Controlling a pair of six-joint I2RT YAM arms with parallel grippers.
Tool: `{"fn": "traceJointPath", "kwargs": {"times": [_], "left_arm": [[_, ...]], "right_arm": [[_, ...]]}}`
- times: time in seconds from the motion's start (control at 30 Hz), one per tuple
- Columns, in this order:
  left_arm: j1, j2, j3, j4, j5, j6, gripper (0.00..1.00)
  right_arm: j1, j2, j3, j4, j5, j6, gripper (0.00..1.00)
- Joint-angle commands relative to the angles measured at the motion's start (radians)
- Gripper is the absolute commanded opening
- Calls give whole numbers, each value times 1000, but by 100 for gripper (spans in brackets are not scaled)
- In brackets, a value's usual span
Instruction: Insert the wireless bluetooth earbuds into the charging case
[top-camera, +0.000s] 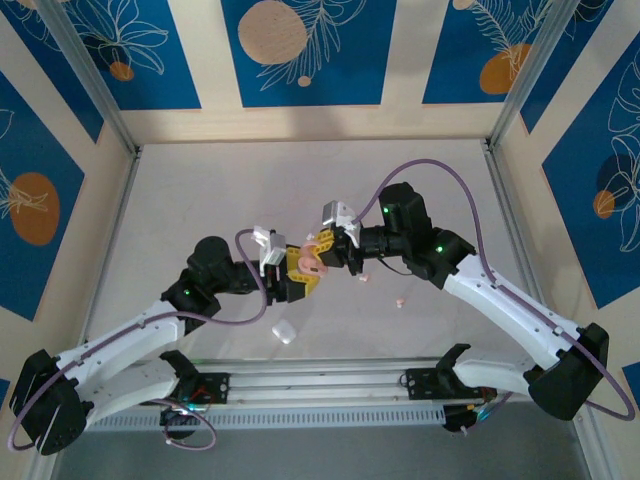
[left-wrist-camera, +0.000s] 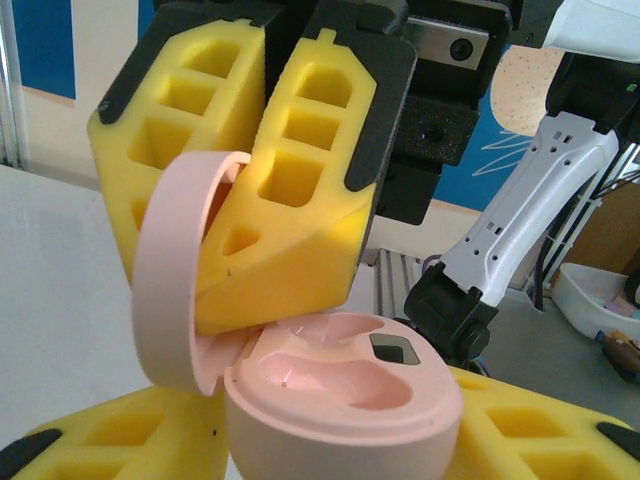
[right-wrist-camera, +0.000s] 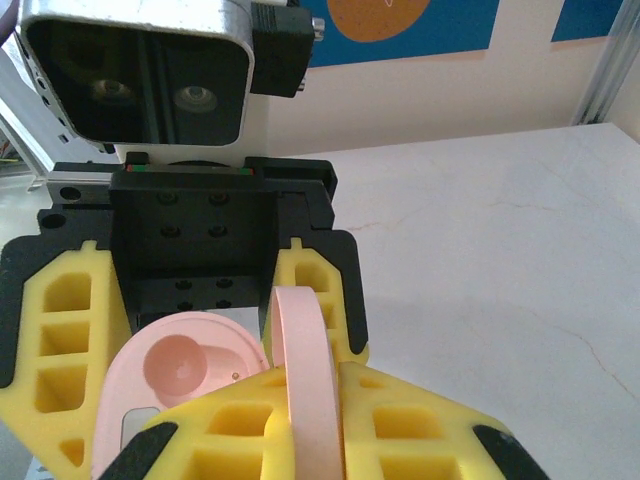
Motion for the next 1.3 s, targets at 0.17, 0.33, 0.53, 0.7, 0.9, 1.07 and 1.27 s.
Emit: {"fn": "traceJointPath", "kwargs": {"times": [0.17,0.33,0.53,0.7,0.9,1.07,1.27], "left_arm": [[-3,-4,7,29,4,-3,54],[-3,-2,7,32,7,-4,56],[-3,-2,7,30,10,-5,48],[-4,1,9,20,14,-1,38],[-3,-5,8,6,2,10,33],[-3,-14,-6,13,-8,18,33],[-3,-26,-28,34,-64,26,33]], "right_arm": [[10,-21,-15,12,-8,-10,9],[13,-23,-19,21,-5,-8,9],[20,-21,-21,16,17,-17,10],[21,-24,-21,14,10,-18,12],[14,-50,-21,24,54,55,29],[-29,-107,-25,17,197,248,47],[-106,-217,-57,-20,234,514,58]]}}
